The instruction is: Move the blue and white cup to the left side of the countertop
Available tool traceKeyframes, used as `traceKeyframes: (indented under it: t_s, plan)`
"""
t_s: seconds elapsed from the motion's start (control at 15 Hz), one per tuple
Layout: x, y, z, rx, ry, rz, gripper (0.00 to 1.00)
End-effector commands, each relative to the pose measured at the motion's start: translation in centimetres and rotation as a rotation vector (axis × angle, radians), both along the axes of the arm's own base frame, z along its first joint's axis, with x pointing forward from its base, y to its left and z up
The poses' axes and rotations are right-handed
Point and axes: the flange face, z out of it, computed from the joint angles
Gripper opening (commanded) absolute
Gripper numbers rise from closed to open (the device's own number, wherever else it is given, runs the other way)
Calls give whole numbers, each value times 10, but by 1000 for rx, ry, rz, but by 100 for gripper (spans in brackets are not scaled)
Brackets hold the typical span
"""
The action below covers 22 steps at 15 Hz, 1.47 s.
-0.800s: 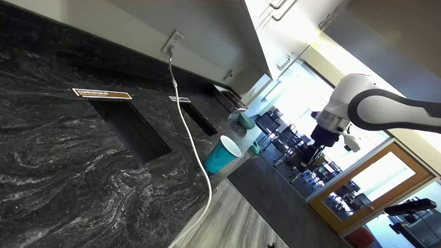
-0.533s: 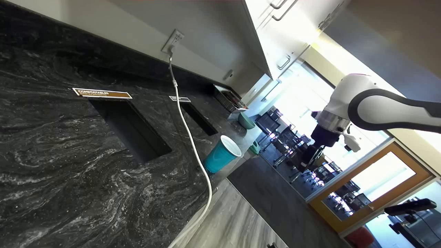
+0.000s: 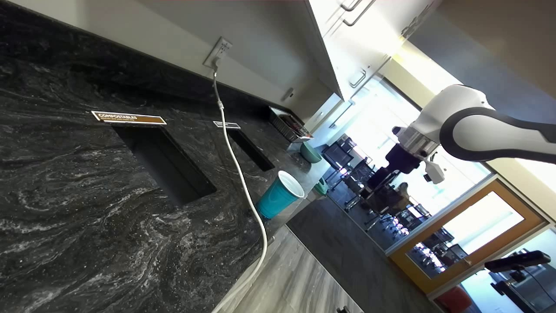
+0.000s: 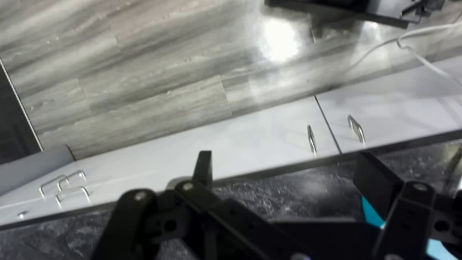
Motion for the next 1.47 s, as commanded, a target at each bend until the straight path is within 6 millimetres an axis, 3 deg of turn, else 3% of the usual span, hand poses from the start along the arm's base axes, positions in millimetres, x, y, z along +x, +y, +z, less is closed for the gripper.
traceKeyframes:
  t_s: [0.0,0.33,0.87,1.4]
  plan:
    - [26,22,4,95,-184,-5,100]
    - [61,46,-21,203,-337,-40,100]
    - [90,84,-82,293,-290,-68,100]
    - [105,91,-118,221,-224,-116,100]
